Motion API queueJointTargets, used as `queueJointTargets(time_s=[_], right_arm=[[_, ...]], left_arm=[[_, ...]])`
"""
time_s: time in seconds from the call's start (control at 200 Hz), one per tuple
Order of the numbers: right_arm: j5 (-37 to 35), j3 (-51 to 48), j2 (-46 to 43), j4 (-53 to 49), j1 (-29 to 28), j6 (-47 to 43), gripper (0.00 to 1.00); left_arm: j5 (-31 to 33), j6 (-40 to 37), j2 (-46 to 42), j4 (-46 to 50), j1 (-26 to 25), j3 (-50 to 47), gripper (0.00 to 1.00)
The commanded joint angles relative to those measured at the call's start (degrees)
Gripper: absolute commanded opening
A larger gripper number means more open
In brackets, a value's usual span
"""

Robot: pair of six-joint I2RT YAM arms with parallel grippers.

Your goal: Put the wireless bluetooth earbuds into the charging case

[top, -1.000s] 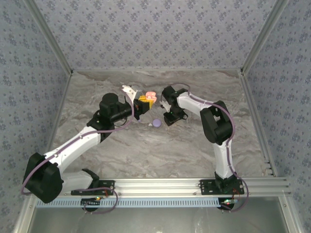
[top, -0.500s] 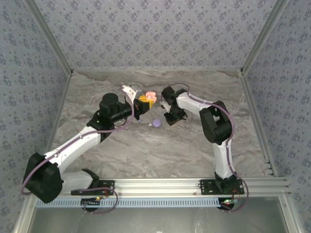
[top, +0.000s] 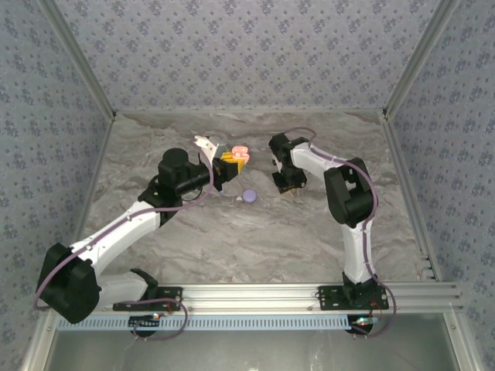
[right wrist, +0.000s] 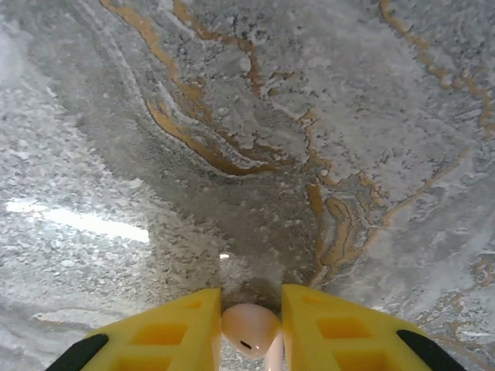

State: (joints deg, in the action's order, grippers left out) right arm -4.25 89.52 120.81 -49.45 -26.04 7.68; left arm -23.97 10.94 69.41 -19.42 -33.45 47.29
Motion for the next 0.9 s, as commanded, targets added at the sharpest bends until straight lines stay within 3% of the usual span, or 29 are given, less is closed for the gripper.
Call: queueJointTargets(time_s=[0.0,0.26,0.9], right_arm=[[-1.7,0.3,1.6,-2.3,-0.1,2.4,0.28],[-0.9,1.0,1.6,-3.6,-0.2,3.0,0.35],[-0.9,1.5,3.3,-5.9,-0.4,4.7,0.3]], left_arm=[[0.0,-0.8,-1.6,-0.5,-0.1,0.1,0.07],[-0.1,-0.7,-1.7,-0.6,-0.2,0.2,0.07],[-0.4,-0.7,-2.0,-0.7,-0.2,0.2,0.07]])
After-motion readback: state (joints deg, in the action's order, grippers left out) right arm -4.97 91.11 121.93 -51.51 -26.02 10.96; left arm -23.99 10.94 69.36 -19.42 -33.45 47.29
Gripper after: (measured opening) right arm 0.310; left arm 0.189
